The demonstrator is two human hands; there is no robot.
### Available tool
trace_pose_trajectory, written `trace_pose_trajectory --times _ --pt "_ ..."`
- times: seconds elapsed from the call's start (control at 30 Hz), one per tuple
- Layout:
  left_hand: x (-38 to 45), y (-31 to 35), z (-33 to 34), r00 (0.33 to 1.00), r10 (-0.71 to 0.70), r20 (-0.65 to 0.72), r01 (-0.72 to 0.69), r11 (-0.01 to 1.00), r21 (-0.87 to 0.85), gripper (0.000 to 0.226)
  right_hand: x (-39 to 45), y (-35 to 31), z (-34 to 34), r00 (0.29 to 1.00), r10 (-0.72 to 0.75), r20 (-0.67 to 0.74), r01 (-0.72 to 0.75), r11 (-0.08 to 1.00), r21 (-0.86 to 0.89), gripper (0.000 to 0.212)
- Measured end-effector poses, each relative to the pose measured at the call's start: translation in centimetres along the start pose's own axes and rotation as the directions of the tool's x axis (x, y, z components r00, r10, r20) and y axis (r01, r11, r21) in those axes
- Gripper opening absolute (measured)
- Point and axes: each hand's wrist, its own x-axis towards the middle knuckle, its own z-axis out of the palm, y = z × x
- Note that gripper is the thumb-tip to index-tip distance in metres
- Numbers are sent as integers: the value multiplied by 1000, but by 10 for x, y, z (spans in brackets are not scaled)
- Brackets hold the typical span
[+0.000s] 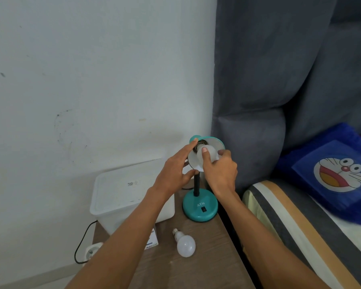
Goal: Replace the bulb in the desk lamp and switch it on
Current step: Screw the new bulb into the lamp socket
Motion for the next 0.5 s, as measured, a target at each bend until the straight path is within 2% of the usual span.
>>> trace_pose_trajectory --times 0.13,0.23,0.33,0.43,0.5 --pt "0 0 1 1000 -13 -11 13 1000 4 93 -4 -1 4 996 -84 8 84 996 22 51" --pt "-1 -1 -1 1000 -20 -11 20 1000 -1 92 -2 3 3 993 -112 45 112 994 21 56" --pt "-1 0 -1 1000 -11 -6 11 1000 -6 91 2 5 4 997 -50 55 51 999 -7 57" --pt "-1 0 0 1000 -17 -12 17 1000 -11 91 5 5 7 994 60 87 -64 997 39 69" --pt "-1 -1 0 1000 -16 -11 16 1000 -15 92 5 4 5 998 50 46 -52 998 28 66"
